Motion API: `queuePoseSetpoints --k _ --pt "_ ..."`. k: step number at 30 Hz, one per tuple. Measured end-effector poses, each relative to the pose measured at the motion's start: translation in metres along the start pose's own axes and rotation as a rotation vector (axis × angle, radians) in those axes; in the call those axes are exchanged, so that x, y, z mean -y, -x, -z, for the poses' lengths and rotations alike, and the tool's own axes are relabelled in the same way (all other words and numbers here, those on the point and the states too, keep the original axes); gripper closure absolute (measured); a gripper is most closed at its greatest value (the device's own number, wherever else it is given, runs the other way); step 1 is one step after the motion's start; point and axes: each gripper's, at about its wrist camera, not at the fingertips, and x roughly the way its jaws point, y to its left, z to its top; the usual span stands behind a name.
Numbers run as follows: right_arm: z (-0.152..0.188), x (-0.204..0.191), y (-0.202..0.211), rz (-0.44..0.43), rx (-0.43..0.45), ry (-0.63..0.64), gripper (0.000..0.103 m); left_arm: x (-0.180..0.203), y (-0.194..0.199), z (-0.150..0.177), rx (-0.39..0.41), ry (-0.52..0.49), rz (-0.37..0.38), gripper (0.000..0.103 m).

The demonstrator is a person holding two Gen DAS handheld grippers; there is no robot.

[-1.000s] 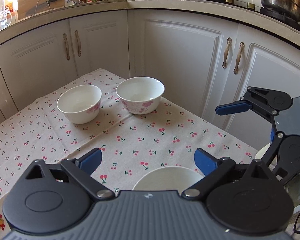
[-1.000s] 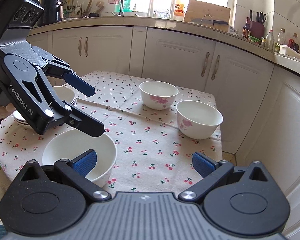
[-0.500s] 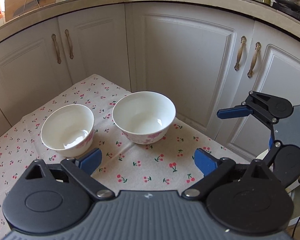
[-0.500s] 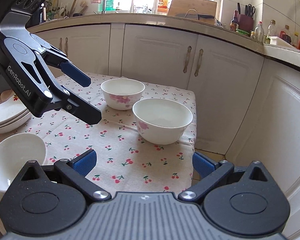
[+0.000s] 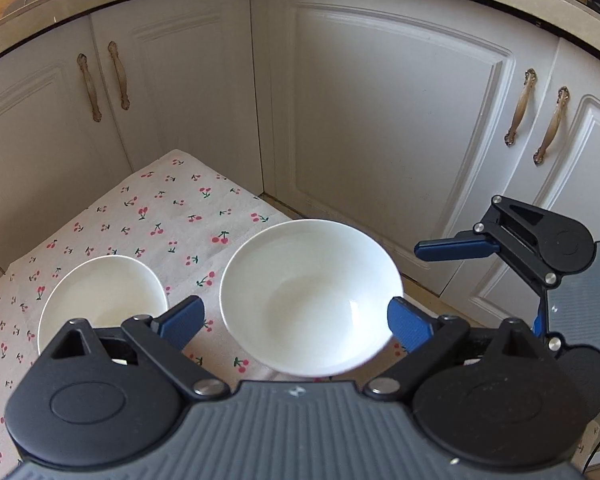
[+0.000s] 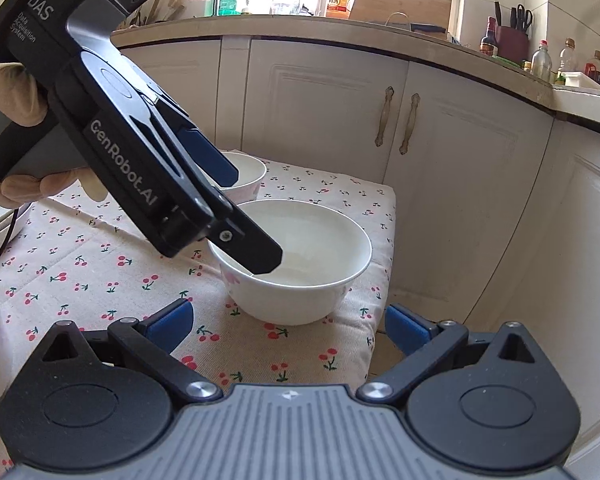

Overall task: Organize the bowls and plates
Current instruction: 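Move the left gripper to the next pink-flower bowl's rim, then close the left gripper on the second bowl's rim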

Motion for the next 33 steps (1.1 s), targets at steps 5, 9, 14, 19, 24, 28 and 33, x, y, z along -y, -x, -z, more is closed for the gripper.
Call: queuePoseSetpoints --k 5,9,14,19,24,28,33 --pt "-0.001 0.001 -0.011 -0.009 0.005 0.007 0.000 -0.001 -0.014 -0.006 -0.012 -0.007 0.008 0.007" --pt "-0.001 0.000 -0.016 -0.008 0.007 0.021 0.000 -0.001 -0.021 -0.011 -0.013 -0.016 0.017 0.011" --pt "-0.002 0.002 -0.020 -0.014 0.008 0.014 0.001 -0.002 -0.026 -0.013 -0.019 0.002 0.021 0.015" --pt "-0.004 0.002 -0.018 -0.028 0.015 0.005 0.006 -0.006 -0.027 -0.012 -0.023 0.012 0.029 0.020" --pt "-0.009 0.006 -0.021 -0.040 0.007 -0.012 0.012 -0.009 -0.028 -0.012 -0.028 0.017 0.035 0.023" --pt "-0.011 0.006 -0.022 -0.040 -0.002 -0.017 0.012 -0.009 -0.029 -0.012 -0.030 0.011 0.039 0.023" --pt "-0.013 0.007 -0.022 -0.043 -0.011 -0.031 0.012 -0.011 -0.030 -0.013 -0.031 0.012 0.046 0.023"
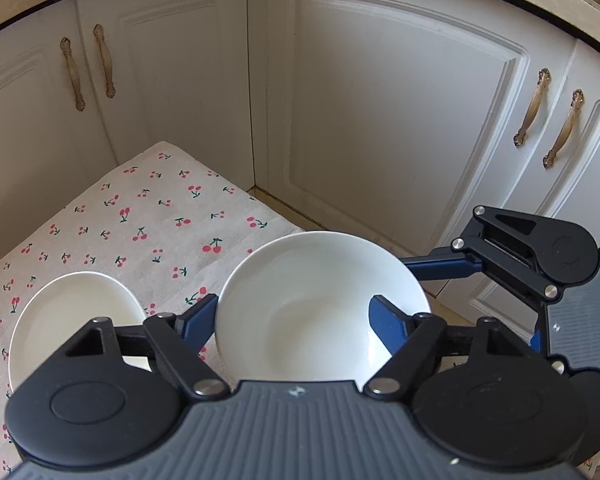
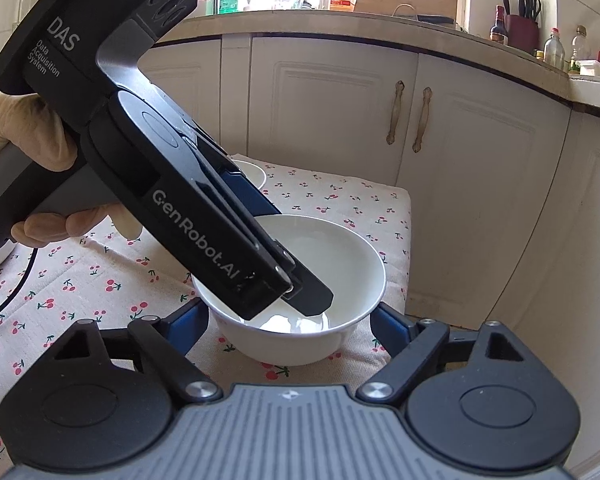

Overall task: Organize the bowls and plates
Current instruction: 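Close the left gripper on the second bowl's rim, then lift the second bowl with the left gripper and carry it over the placed bowl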

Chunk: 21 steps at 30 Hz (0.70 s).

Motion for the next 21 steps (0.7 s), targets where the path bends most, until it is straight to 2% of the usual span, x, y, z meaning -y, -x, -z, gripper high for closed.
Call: queuePoseSetpoints --k 13,21 --pt "-0.004 -0.004 0.002 -0.002 -0.022 -0.018 0.012 0.001 0.003 0.002 -0.006 -0.012 0.006 0.023" --pt "-0.008 -0.016 0.014 -0.006 -0.033 -0.001 0.012 0.002 0.021 0.012 -0.003 0.000 0.018 0.023"
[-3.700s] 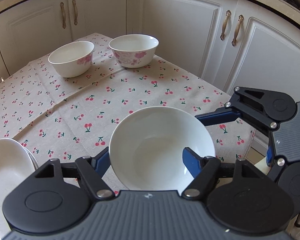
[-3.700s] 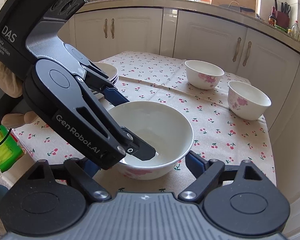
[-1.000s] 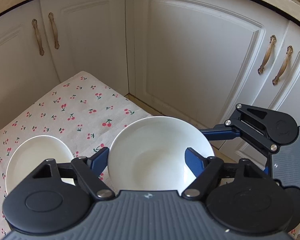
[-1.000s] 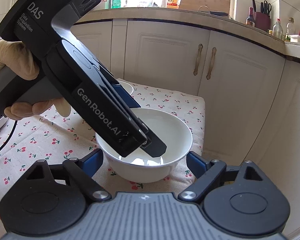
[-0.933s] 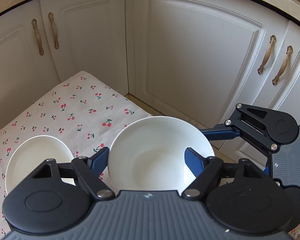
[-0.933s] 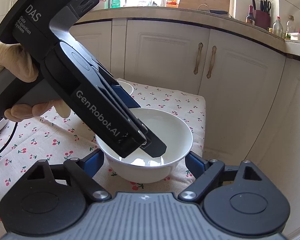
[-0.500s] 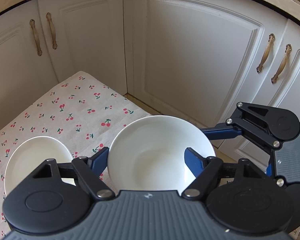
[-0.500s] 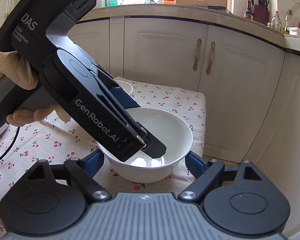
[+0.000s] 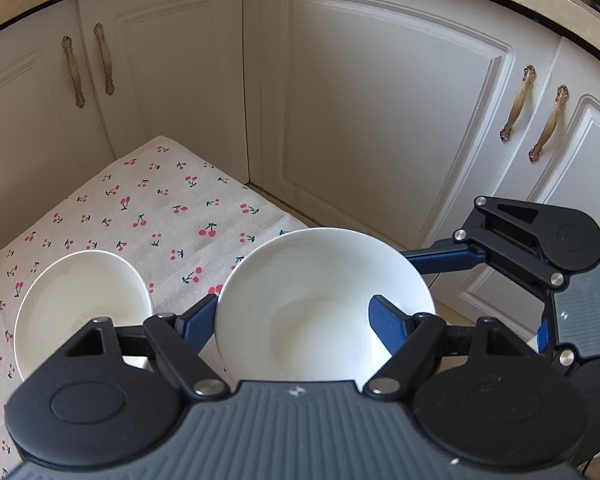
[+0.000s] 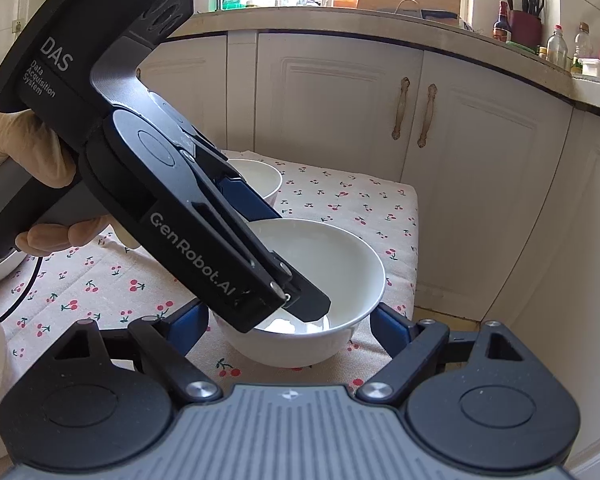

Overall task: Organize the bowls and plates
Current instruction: 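Lift the second bowl with the left gripper and carry it over the placed bowl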

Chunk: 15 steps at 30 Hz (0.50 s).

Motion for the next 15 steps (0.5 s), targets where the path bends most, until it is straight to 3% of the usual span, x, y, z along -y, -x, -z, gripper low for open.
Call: queuePoseSetpoints --k 15 --pt "-0.004 -0.041 0.052 -0.004 0.004 0.009 0.012 0.016 0.063 0.024 0.044 -0.007 0.008 0.023"
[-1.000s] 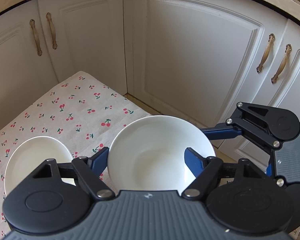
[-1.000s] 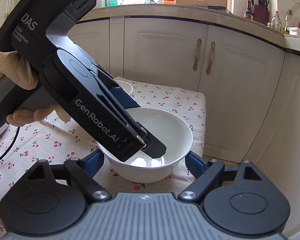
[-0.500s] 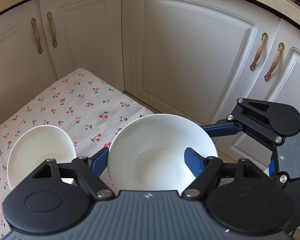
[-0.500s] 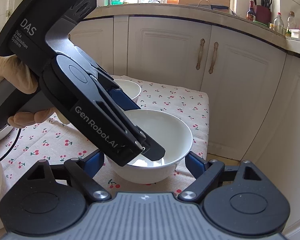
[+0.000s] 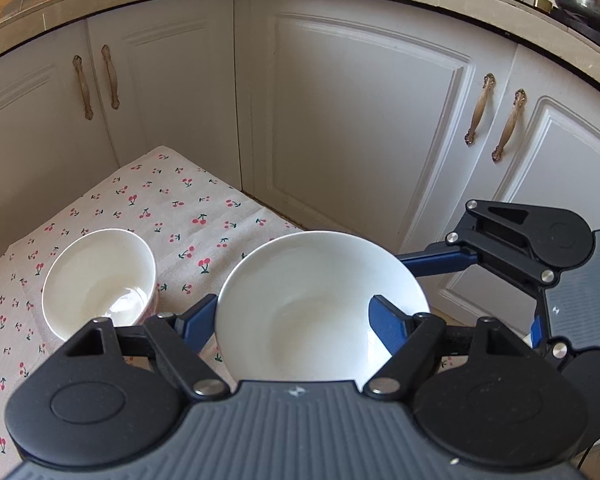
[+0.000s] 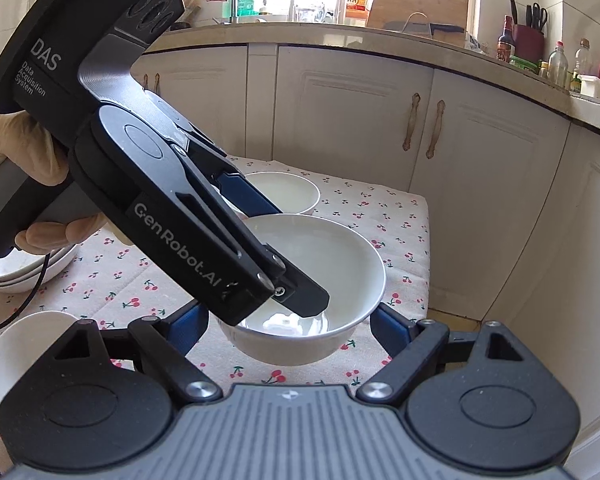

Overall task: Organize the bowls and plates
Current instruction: 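Lift the second bowl with the left gripper and carry it over the placed bowl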

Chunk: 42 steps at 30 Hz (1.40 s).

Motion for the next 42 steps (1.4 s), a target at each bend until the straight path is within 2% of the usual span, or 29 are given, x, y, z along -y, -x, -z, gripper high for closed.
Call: queuePoseSetpoints --k 24,42 --pt "-0.003 -0.087 0.060 -0.037 0.015 0.051 0.012 0.027 0.093 0.056 0.045 0.034 -0.040 0.023" --pt "0.012 -0.130 0.066 -0.084 -0.011 0.062 0.012 0.028 0.115 0.102 0.029 0.080 -0.048 0.023"
